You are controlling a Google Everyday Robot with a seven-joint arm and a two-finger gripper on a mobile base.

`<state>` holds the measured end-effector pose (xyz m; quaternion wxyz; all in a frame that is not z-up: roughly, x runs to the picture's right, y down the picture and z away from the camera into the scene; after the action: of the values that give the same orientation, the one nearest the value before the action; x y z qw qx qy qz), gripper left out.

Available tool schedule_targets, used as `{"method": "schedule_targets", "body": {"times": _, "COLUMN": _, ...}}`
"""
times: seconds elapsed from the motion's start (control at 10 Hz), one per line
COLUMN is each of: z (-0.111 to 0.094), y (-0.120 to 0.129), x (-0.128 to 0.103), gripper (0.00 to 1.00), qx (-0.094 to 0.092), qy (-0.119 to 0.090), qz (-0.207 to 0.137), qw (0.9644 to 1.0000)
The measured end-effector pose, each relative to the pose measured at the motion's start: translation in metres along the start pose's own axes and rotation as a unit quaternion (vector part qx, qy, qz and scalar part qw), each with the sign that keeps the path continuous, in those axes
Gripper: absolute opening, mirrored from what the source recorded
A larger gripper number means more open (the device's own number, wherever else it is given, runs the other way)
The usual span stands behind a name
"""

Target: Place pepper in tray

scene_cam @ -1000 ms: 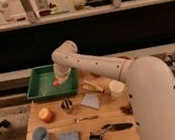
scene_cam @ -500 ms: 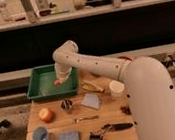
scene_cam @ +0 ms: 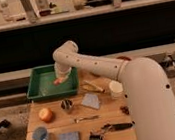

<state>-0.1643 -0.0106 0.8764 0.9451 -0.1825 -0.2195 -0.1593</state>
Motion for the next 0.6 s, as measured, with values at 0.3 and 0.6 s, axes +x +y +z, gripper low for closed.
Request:
{"method": "schedule_targets", "body": {"times": 0.3, "z": 0.011, "y": -0.025, "x": -0.011, "gripper": 0.31, "qx": -0.002, "qy": 0.016, "qz": -0.053, "qw": 0.9984}}
{"method": "schedule_targets", "body": {"times": 0.6, "z": 0.048, "y": -0.033, "x": -0.006, "gripper": 0.61, "qx": -0.002, "qy": 0.032, "qz": -0.061, "qw": 0.9976}}
